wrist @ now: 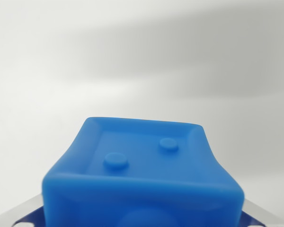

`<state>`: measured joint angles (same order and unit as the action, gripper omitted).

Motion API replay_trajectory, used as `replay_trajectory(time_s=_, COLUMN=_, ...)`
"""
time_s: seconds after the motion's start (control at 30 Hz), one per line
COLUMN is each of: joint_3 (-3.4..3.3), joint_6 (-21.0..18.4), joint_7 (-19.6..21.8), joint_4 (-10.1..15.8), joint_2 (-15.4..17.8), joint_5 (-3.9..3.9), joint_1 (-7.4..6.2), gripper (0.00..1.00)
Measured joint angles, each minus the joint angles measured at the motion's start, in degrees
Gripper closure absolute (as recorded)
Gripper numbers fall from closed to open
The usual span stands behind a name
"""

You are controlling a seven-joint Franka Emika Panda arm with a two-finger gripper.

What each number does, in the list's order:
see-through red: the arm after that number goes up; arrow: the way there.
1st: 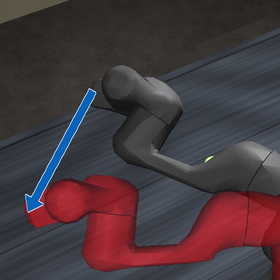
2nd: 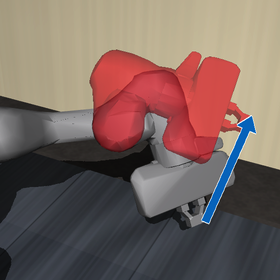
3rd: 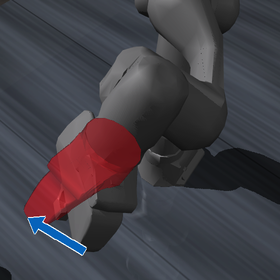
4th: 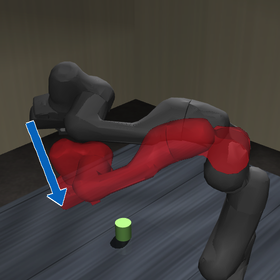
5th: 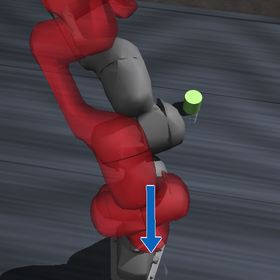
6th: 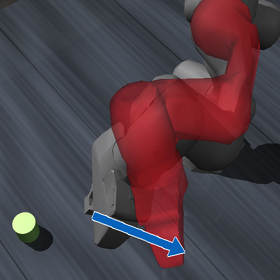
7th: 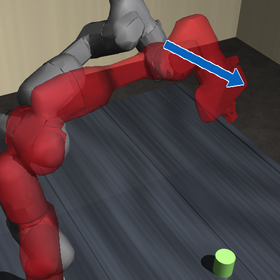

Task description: Stack cube

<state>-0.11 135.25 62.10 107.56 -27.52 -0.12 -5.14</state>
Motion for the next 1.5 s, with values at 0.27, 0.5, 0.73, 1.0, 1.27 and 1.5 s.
replay_trajectory(time_s=0.27, joint_3=0.00, joint_6=-0.3, joint_7=-4.2, joint_4=0.3, joint_2=0.5, joint_5=0.00, joint_1=1.49, gripper=1.00)
replay_trajectory(time_s=0.5, joint_3=0.00, joint_6=-0.5, joint_7=-7.5, joint_4=0.3, joint_2=0.9, joint_5=0.00, joint_1=2.65, gripper=1.00)
replay_trajectory(time_s=0.73, joint_3=0.00, joint_6=-0.8, joint_7=-11.0, joint_4=0.4, joint_2=1.2, joint_5=0.00, joint_1=3.90, gripper=1.00)
replay_trajectory(time_s=1.0, joint_3=-0.01, joint_6=-1.2, joint_7=-15.3, joint_4=0.4, joint_2=1.6, joint_5=0.00, joint_1=5.42, gripper=1.00)
replay_trajectory(time_s=1.27, joint_3=-0.01, joint_6=-1.7, joint_7=-19.4, joint_4=0.3, joint_2=2.0, joint_5=0.00, joint_1=6.87, gripper=1.00)
replay_trajectory(time_s=1.5, joint_3=-0.01, joint_6=-2.1, joint_7=-22.9, joint_4=0.2, joint_2=2.2, joint_5=0.00, joint_1=8.10, gripper=1.00)
